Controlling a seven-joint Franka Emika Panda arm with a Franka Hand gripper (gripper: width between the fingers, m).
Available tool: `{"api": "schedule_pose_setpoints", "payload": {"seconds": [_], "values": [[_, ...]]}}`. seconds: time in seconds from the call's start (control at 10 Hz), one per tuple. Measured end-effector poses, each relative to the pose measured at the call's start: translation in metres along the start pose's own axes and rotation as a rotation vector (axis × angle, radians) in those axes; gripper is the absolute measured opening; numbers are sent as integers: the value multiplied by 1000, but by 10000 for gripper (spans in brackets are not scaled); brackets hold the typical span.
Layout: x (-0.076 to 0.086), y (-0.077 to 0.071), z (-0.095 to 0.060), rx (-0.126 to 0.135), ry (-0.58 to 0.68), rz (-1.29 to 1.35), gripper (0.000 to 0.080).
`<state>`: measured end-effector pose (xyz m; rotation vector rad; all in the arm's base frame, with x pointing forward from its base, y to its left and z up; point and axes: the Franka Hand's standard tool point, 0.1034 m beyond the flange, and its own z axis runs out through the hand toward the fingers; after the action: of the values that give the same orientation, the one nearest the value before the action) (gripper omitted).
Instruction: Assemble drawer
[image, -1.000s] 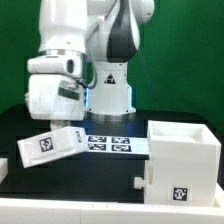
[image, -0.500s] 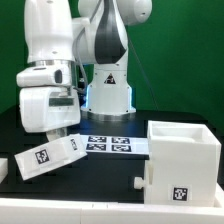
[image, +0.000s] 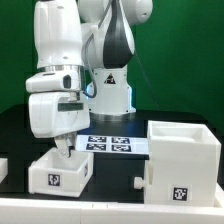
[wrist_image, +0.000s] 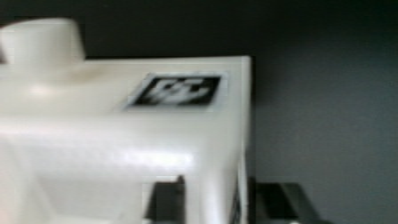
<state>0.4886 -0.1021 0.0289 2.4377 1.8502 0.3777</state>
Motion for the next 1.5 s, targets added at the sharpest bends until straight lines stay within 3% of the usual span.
{"api": "schedule_pose_setpoints", "payload": {"seconds": [0.1,0.2,0.3,0.4,0.5,0.7,1.5], "values": [[0,0,0,0,0,0,350],[0,0,0,0,0,0,350],[1,0,1,8,0,-2,540],[6,2,2,35,1,-15,615],[7,5,5,33,4,-37,615],[4,10,15,70,12,-127,648],[-8,14,18,74,4,-183,649]]}}
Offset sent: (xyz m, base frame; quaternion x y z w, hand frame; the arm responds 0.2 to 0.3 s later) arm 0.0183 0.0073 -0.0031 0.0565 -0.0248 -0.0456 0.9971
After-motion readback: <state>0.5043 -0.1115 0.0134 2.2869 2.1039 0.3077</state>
